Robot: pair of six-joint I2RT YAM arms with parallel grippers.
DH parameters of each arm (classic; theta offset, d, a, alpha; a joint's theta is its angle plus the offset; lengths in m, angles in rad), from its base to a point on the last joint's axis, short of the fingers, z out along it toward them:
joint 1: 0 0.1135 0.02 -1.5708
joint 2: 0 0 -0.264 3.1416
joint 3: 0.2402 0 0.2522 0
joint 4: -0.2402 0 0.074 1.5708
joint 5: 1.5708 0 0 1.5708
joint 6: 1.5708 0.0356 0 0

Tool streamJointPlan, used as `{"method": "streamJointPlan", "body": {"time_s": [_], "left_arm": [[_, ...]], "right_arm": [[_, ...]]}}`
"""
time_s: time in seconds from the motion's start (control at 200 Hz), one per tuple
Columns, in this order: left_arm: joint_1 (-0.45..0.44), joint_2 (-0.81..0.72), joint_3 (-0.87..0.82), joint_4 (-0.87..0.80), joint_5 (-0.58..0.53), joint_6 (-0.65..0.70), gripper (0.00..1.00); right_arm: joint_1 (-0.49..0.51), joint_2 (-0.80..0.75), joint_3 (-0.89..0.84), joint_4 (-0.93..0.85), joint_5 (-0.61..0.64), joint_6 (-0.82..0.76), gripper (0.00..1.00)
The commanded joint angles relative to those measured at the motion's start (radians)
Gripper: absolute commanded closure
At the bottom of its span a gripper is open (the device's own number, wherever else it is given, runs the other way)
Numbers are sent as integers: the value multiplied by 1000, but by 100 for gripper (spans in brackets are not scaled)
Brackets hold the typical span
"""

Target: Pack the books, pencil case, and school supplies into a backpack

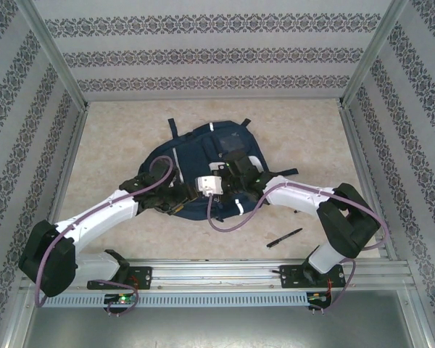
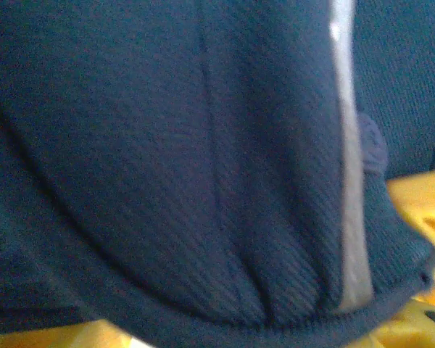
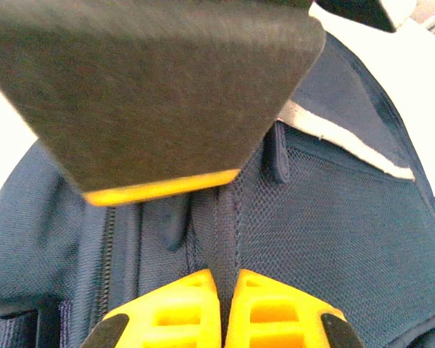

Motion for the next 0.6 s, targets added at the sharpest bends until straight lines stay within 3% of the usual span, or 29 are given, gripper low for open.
{"method": "streamJointPlan", "body": {"time_s": [0.0, 0.195, 0.28, 0.375, 0.495, 0.595], "left_arm": [[54, -40, -8, 94, -13, 42, 44], [56, -52, 27, 96, 50, 101, 41], [57, -85, -10, 110, 8, 74, 43], [71, -129, -35, 104, -33, 55, 52], [83, -189, -28, 20, -118, 98, 77], [150, -214, -18, -113, -162, 150, 80]], "right_arm": [[38, -19, 58, 52, -162, 107, 100], [67, 20, 84, 45, -109, 200, 100], [78, 39, 95, 45, -102, 244, 100], [99, 60, 104, 39, -82, 276, 100], [111, 82, 113, 21, -59, 305, 100], [112, 84, 110, 13, -46, 326, 100]]}}
